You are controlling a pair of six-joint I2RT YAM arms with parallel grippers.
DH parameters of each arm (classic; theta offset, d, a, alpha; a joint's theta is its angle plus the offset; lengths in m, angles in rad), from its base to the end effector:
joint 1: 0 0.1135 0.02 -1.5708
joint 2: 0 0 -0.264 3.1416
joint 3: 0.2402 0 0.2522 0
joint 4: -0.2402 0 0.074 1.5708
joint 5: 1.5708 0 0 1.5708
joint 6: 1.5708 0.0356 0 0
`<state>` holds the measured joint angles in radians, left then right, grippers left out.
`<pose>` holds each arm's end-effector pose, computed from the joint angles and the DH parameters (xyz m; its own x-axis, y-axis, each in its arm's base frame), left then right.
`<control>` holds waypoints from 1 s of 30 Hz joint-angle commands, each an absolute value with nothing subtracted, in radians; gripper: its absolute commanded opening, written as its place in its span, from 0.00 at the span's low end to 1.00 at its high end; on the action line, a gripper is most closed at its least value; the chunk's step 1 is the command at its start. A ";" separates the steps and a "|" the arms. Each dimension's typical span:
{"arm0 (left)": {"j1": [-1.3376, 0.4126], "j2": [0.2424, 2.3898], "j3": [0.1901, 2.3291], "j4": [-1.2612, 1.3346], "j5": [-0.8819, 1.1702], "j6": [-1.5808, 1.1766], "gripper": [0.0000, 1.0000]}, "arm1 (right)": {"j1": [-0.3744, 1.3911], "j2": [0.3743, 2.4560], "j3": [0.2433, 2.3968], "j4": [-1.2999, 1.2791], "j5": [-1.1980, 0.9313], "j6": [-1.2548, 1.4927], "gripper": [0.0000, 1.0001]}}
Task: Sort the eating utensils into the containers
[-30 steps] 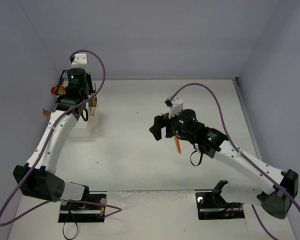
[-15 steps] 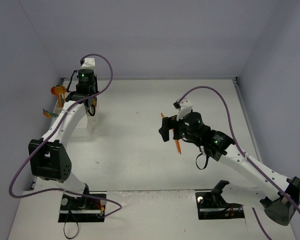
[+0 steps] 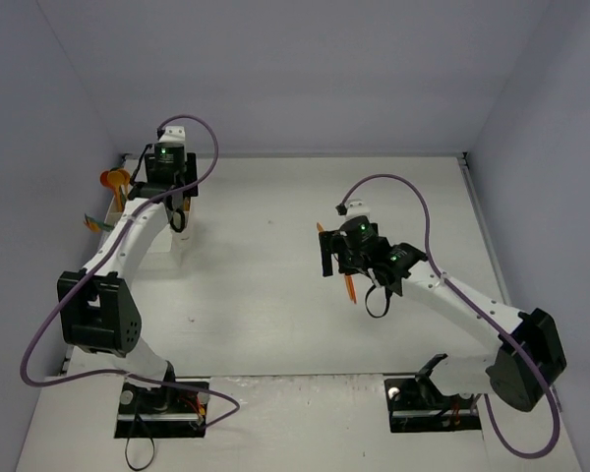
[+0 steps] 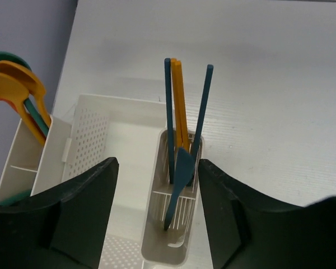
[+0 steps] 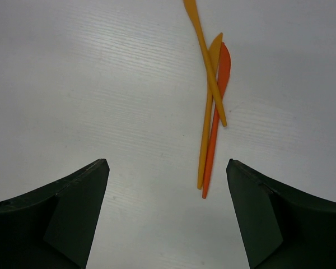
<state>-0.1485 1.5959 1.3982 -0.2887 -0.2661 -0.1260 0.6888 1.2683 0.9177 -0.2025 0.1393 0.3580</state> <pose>0.3716 -0.0461 0.3375 -0.4477 -0.0556 -0.8925 -0.1446 0.9894 0.0109 0.2232 0.1773 0.2803 -0.5684 -0.0185 -0.8225 -0.3620 0.9034 0.2298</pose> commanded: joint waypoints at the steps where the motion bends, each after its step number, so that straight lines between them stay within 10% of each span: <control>1: -0.141 1.481 1.496 -0.376 -0.265 -0.184 0.69 | 0.648 1.333 0.941 -0.193 0.159 0.365 0.80; 12: -0.141 1.249 1.496 -0.592 -0.097 -0.318 0.76 | 0.612 1.633 1.128 -0.192 0.071 0.189 0.54; 30: -0.144 1.031 1.358 -0.724 0.115 -0.429 0.76 | 0.518 1.920 1.353 -0.189 0.010 0.034 0.40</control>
